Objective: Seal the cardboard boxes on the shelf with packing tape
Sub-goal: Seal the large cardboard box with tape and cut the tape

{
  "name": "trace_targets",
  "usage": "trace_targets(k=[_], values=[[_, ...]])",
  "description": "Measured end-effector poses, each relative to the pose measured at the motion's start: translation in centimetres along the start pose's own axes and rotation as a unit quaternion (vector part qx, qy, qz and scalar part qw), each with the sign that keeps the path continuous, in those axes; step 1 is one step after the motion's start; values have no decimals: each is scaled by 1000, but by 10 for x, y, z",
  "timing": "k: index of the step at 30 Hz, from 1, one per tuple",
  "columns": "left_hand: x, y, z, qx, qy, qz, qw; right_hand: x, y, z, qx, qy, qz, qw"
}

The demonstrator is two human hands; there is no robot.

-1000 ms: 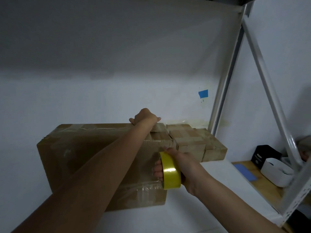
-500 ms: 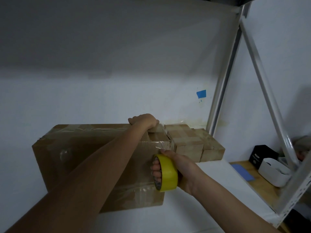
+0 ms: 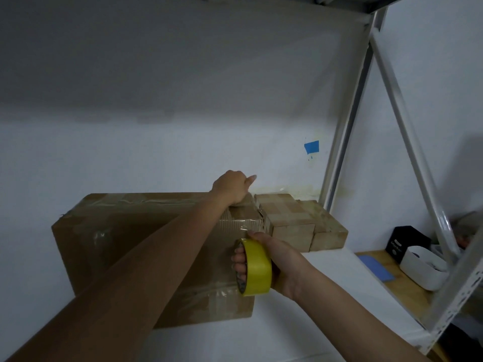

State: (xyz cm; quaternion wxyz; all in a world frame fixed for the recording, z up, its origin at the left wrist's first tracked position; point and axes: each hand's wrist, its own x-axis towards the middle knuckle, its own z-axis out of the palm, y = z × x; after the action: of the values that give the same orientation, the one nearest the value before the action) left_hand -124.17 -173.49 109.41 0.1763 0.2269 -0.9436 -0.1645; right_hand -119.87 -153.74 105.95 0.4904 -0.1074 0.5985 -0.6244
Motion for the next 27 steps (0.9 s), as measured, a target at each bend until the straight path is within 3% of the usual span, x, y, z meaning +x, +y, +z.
trace_targets(k=[4,7,9,10,12,15,19,22,24,25,27], values=[[-9,4,-7,85,-81,-56,991,3,0,-2,-5,-9,15,1000],[-22,10,-18,188,-43,-58,979,6,-2,-3,-4,-11,19,1000],[-37,10,-27,223,23,-77,972,10,-3,-4,-3,-12,18,1000],[-48,11,-30,199,78,-64,975,13,-2,-5,-2,-17,16,1000],[-80,13,-31,40,193,-28,980,13,-2,-6,10,-20,13,1000],[-141,26,-23,-137,264,-70,952,15,1,-10,2,-21,-10,1000],[-186,31,14,-256,156,-175,938,22,9,-21,-36,-10,-48,998],[-189,27,39,-410,119,-192,884,23,19,-39,-52,47,-95,993],[-187,27,44,-477,102,-202,849,26,31,-63,-145,138,-141,970],[-186,27,45,-504,93,-201,835,32,40,-82,-247,198,-157,936],[-186,28,45,-545,69,-198,812,48,62,-124,-479,290,-128,819]])
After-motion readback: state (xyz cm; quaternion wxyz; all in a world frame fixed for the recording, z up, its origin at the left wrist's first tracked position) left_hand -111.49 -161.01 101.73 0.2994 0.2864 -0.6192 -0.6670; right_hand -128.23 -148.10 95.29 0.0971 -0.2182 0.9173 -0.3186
